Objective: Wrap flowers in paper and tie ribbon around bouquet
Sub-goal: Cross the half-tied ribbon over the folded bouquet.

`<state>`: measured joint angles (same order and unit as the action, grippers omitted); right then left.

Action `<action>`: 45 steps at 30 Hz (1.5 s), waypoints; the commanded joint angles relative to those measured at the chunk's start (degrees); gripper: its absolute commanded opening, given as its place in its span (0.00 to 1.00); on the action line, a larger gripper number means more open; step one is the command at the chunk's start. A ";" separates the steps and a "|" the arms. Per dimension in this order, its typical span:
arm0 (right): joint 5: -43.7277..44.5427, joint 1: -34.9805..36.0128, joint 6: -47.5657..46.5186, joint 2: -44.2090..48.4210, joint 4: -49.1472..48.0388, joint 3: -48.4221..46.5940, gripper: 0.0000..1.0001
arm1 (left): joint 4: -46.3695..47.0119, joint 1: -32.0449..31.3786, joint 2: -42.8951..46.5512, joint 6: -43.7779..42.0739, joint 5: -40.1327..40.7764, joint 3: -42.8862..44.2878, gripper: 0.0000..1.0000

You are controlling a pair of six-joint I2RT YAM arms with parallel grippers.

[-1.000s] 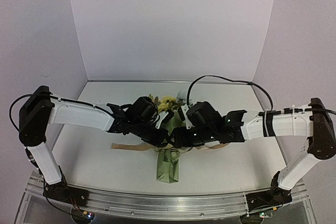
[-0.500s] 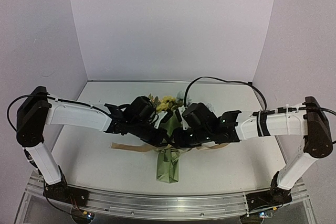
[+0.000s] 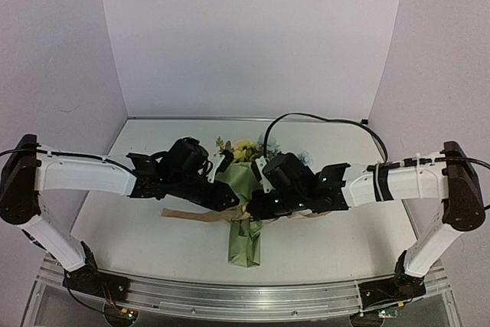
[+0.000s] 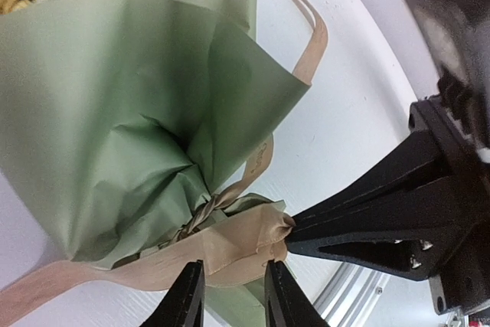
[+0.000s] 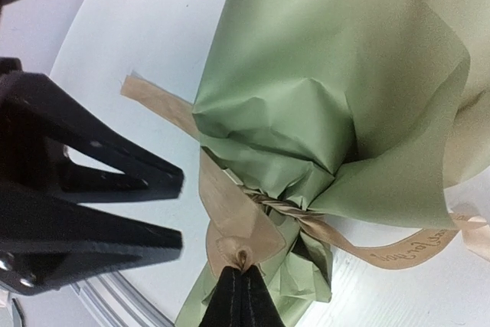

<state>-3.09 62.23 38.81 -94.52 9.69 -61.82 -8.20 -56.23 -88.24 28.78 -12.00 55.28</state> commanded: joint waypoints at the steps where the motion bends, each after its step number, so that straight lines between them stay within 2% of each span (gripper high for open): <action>1: 2.66 0.99 -3.26 1.53 -0.90 -1.78 0.00 | 0.86 2.39 6.51 6.96 10.80 -4.22 0.28; 3: 3.05 1.14 -3.55 1.91 -0.90 -1.66 0.00 | -0.88 5.00 7.16 11.35 13.37 -6.59 0.28; 6: 3.09 1.46 -4.17 2.01 -0.90 -1.80 0.00 | -1.16 8.31 4.99 14.82 9.69 -8.83 0.29; 14: 3.09 1.84 -4.55 1.97 -0.91 -2.50 0.00 | 4.32 8.51 -4.50 16.24 4.84 -7.31 0.30; 20: 4.69 1.85 -4.19 2.21 -0.90 -2.73 0.00 | 7.89 8.35 -8.12 19.36 2.17 -8.26 0.31; 31: 7.50 1.85 -2.82 1.84 -0.78 -3.29 0.00 | 9.03 3.61 -7.33 19.19 -0.28 -10.93 0.30; 39: 10.31 1.81 -1.98 0.43 0.87 -5.08 0.00 | 6.63 2.06 -2.32 19.41 -0.46 -13.13 0.28; 45: 12.46 0.27 0.15 -1.76 3.98 -7.74 0.00 | 3.60 1.98 1.75 17.56 1.49 -10.65 0.28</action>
<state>6.13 63.47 37.13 -94.69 11.66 -66.09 -2.03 -54.06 -90.76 47.92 -11.88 41.91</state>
